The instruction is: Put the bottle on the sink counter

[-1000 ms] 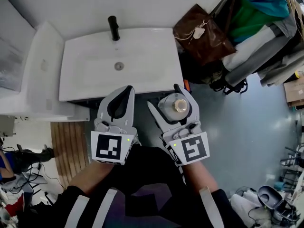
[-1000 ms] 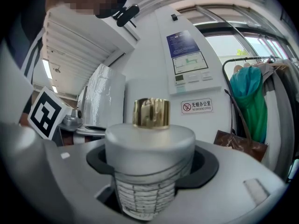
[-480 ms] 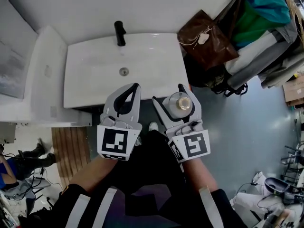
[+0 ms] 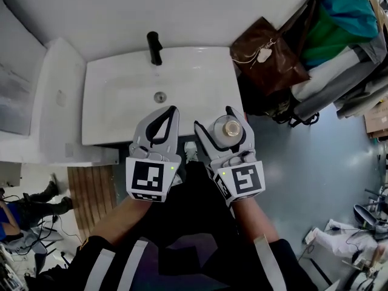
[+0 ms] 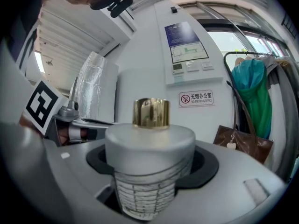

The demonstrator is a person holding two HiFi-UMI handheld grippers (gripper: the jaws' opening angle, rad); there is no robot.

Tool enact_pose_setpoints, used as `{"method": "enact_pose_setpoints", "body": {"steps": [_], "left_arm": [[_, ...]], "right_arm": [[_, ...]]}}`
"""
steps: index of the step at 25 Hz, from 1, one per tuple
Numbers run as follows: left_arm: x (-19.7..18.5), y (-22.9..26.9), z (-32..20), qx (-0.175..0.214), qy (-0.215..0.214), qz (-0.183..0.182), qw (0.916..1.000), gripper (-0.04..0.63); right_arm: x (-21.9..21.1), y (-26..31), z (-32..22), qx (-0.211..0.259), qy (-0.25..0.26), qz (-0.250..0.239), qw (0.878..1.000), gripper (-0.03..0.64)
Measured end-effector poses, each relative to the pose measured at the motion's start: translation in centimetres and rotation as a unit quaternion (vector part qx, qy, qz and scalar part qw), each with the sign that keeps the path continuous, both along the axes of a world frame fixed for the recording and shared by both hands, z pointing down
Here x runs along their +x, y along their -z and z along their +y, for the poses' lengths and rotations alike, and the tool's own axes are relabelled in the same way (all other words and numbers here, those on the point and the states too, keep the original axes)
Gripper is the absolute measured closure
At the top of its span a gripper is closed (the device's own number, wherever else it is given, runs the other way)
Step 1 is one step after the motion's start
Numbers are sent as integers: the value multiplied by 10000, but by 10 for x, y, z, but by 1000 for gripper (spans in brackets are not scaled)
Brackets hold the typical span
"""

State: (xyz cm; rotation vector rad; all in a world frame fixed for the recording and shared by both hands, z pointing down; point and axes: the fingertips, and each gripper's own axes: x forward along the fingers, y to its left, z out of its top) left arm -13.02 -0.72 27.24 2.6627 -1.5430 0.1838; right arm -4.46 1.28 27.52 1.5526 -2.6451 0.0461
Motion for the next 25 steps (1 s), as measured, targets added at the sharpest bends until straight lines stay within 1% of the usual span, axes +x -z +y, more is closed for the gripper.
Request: {"method": "enact_pose_setpoints", "body": {"steps": [9,15,19,25], "left_arm": [[11,-20,-48,-207,130,-90,9997,595],[17,-36,-92,-405,193,-37,9990,595],[25,-49,-123,-530,211,-65,9983,595],[40,-74,-165,-737,134,-95,9971,595]], "right_arm": [[13,-19,-52,-169,55,16,9998,275],[22,-36,-101,-309,47,115,9994,275],[32,-50,-136,-425,6,111,9990,275],[49,-71,-187,-544,-108,158,9983,274]]}}
